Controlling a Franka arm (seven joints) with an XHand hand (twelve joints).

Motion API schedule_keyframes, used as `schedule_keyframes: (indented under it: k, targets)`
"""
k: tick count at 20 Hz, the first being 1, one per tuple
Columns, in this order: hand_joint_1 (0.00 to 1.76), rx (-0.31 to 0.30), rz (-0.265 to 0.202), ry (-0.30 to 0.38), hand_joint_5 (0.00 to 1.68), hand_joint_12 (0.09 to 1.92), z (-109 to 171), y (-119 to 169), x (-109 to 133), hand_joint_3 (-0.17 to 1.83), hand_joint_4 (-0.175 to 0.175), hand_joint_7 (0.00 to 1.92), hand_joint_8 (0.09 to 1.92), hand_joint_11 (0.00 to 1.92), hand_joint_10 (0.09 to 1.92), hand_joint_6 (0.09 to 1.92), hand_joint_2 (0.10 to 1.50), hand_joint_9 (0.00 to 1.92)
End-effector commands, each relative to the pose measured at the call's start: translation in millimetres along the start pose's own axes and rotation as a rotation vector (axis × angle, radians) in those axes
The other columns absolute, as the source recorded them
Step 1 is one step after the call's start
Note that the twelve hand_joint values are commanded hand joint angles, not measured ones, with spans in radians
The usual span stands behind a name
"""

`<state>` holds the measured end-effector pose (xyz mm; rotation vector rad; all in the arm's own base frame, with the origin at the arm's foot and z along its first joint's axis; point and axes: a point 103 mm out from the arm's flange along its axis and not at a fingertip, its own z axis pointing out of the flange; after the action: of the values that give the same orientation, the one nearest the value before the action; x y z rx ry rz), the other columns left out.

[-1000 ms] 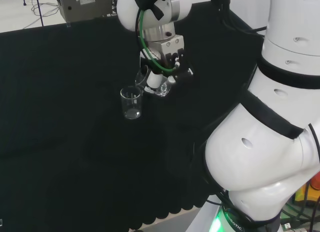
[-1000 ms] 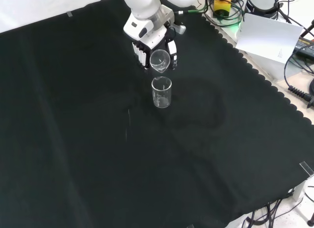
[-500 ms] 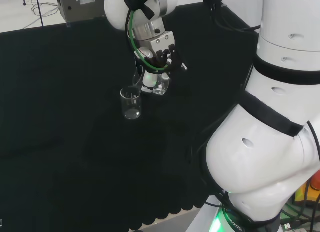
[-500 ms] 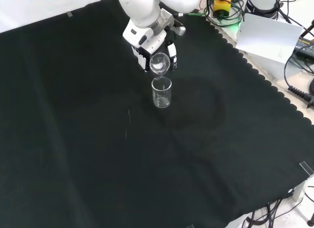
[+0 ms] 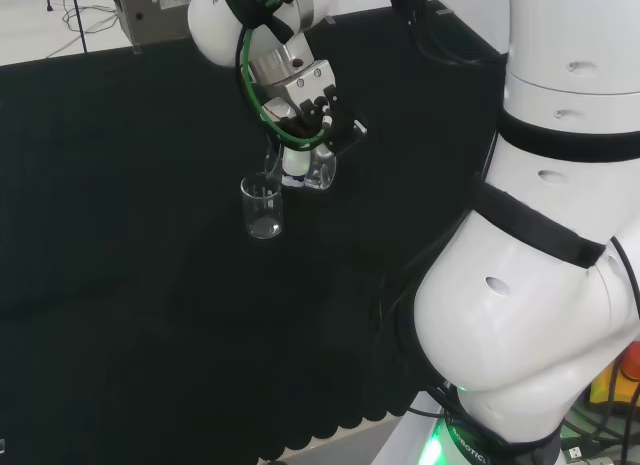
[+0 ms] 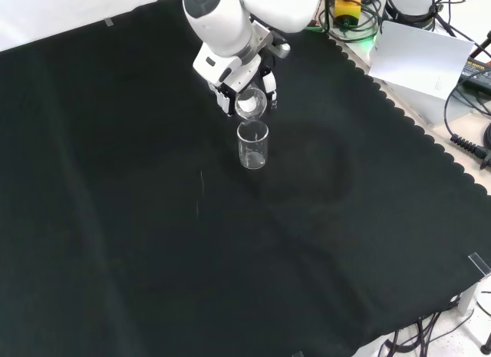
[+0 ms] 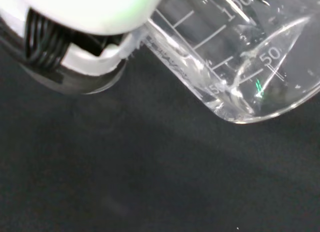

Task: Pour the water from the handheld beaker into the one on the table.

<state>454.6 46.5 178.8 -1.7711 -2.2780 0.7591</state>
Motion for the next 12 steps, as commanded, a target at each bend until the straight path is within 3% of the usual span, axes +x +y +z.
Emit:
schedule_keyframes:
  k: [1, 5, 12]
  targets:
    - [1.44, 0.04, -0.003, -0.061, 1.42, 0.57, -1, 2, 2, 0.61, -0.175, 1.38, 0.44, 1.44, 0.09, 0.32, 0.61, 1.64]
    - [1.44, 0.073, 0.028, -0.091, 1.42, 0.57, -4, 3, 2, 0.6, -0.175, 1.38, 0.44, 1.44, 0.09, 0.32, 0.61, 1.64]
    - [1.44, 0.094, 0.04, -0.116, 1.42, 0.56, -14, 3, 11, 0.6, -0.175, 1.38, 0.44, 1.44, 0.09, 0.31, 0.61, 1.64]
